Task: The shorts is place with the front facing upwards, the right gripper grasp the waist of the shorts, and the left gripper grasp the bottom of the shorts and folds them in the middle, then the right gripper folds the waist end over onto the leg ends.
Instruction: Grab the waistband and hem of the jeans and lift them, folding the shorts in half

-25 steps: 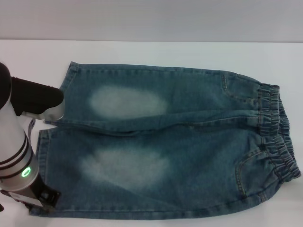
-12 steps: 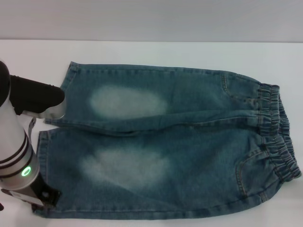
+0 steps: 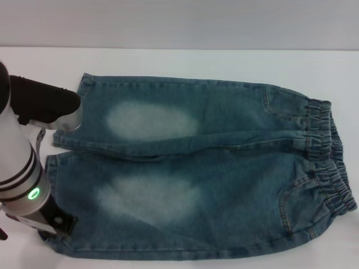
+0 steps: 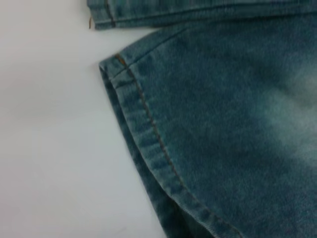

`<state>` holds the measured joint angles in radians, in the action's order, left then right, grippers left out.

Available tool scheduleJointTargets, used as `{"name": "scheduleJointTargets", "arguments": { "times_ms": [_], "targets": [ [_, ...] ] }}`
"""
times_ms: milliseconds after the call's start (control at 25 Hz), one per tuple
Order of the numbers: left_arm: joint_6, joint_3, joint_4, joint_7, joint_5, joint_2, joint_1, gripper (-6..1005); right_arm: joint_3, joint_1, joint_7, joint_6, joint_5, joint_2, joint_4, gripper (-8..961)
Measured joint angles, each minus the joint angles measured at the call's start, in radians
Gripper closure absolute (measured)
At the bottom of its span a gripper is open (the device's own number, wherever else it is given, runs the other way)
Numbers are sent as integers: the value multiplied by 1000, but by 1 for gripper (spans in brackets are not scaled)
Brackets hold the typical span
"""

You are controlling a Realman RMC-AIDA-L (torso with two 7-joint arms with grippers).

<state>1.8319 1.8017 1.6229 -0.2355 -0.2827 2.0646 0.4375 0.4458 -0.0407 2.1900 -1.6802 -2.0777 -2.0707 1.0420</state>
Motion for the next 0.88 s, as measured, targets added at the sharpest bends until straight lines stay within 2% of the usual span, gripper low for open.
{"name": "scheduleJointTargets", "arguments": {
  "times_ms": [880],
  "targets": [
    [17,-1,20,-4,1,-1,18,968,10,-88,-44,19,-40,1,-87,394]
  ]
}}
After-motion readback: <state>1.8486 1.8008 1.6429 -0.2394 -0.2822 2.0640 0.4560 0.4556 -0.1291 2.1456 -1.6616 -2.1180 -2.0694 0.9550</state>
